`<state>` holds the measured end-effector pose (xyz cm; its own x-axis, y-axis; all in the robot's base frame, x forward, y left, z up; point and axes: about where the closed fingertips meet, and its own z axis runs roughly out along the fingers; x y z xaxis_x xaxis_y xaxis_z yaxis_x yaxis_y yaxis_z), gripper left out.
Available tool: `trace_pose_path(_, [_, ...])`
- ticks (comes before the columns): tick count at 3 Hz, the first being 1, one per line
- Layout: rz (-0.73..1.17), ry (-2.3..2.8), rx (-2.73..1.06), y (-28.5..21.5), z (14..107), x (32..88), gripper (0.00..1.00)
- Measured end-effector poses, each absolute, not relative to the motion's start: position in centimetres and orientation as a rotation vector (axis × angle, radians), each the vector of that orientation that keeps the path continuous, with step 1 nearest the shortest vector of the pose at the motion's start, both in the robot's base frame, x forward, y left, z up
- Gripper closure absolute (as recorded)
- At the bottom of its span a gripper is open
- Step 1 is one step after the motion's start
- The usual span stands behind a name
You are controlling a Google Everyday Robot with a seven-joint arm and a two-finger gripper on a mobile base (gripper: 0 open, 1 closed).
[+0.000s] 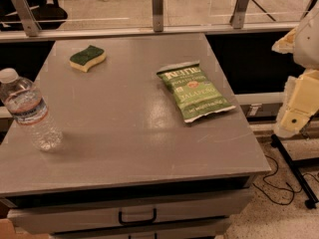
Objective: Pick green jalapeno chip bag
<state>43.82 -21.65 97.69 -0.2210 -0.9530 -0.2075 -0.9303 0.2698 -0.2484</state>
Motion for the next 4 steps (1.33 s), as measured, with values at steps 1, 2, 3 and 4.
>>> trace_pose_path(1, [-0.101,2.230,-1.723,-21.6,97.7,43.8,0.00])
trace_pose_path(2, [-0.061,2.226,-1.688,-21.3,97.5,44.6,0.00])
trace_pose_path(3, [0.018,2.215,-1.633,-19.2,95.5,47.7,0.00])
trace_pose_path(4, [0.125,2.208,-1.559,-16.6,93.3,50.9,0.00])
